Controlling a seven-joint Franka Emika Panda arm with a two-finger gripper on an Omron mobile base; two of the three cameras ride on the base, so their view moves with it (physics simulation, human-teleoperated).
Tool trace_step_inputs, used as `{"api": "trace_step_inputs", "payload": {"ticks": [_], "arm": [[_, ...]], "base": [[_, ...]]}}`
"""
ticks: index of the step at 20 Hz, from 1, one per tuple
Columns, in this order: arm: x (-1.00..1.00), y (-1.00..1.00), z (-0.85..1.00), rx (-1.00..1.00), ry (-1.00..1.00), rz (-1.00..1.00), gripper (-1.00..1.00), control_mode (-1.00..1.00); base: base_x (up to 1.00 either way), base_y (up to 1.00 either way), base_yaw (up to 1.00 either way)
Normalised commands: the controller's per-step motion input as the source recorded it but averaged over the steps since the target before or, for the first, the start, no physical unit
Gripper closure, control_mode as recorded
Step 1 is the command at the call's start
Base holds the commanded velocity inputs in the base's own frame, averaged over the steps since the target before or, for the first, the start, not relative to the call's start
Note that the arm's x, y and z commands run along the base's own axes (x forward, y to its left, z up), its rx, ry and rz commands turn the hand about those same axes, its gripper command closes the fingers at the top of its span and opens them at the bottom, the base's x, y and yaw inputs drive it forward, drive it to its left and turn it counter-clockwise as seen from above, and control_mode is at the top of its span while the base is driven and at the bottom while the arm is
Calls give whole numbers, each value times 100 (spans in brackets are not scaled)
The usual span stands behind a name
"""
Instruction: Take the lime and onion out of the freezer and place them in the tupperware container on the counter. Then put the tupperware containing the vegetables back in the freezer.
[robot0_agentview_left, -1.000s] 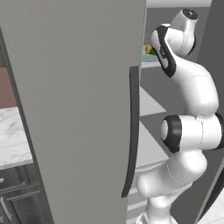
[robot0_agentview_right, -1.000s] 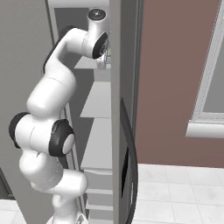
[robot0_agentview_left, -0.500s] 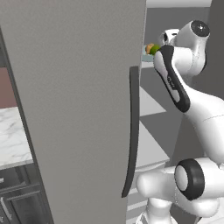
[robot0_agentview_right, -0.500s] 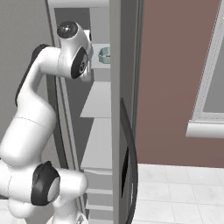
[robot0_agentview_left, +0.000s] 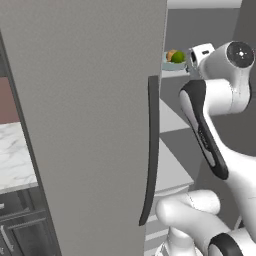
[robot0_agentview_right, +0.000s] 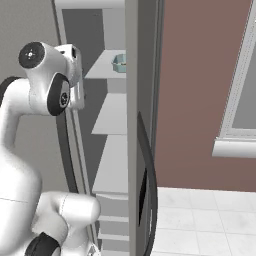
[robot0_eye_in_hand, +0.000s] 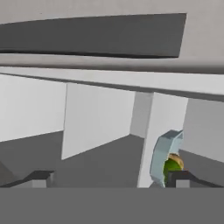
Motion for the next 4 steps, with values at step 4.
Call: {"api": "trace_step_inputs", "payload": {"ticks": [4], "arm": [[-95, 0, 43, -6, 7, 0, -100, -100]], "base": [[0, 0, 0]]}}
